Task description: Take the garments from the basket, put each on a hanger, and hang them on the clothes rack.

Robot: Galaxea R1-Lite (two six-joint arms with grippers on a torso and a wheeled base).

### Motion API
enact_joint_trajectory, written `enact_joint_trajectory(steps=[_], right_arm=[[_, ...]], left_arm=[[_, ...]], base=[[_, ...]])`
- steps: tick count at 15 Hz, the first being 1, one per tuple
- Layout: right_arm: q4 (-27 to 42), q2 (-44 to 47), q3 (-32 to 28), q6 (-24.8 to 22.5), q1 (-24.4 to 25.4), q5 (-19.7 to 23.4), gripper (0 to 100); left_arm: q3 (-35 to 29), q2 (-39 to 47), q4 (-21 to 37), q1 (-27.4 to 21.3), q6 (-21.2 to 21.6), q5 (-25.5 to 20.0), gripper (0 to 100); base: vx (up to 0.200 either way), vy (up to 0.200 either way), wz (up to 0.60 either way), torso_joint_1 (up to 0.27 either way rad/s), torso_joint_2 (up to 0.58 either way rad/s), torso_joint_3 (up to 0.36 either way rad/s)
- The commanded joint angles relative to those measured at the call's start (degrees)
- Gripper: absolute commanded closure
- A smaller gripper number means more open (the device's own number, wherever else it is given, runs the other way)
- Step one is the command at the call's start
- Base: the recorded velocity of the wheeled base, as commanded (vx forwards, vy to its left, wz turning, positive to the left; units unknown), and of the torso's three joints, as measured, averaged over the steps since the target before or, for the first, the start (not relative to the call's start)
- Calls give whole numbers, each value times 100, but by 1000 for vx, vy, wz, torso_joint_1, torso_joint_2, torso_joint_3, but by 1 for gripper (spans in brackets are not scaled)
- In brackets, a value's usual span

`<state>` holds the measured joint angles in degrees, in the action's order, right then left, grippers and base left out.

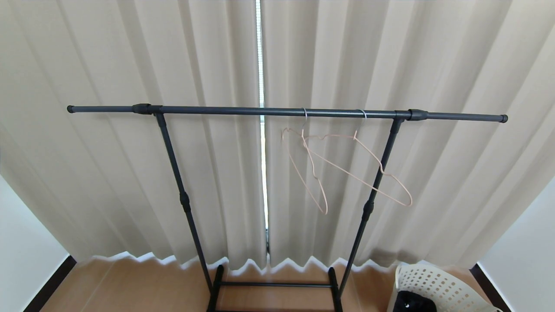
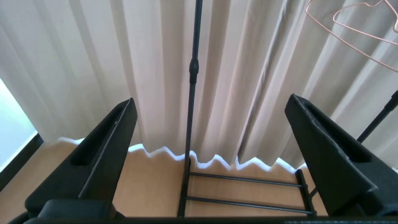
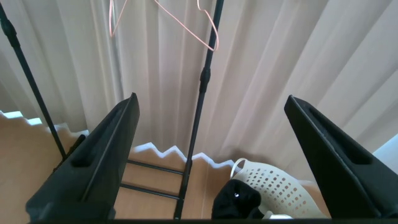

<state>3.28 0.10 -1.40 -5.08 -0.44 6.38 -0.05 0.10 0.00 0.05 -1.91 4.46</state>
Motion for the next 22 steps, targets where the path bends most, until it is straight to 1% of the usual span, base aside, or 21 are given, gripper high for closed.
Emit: enact_joint_trajectory(steps=[1,7,10,22], right_arm=[[6,8,0,-1,0,13,0],[6,8,0,43,0,13,0],[6,8,0,139,9,4,0],[6,8,-9,60,0,13,0]], left_arm=[[-4,-1,0,4,-20,2,0],[-4,-1,0,4,-20,2,0],[-4,-1,0,4,-46,2,0],[-4,-1,0,4,-37,2,0]], base=[[0,0,0,0,0,0],[0,0,0,0,0,0],[0,0,0,0,0,0],[0,0,0,0,0,0]])
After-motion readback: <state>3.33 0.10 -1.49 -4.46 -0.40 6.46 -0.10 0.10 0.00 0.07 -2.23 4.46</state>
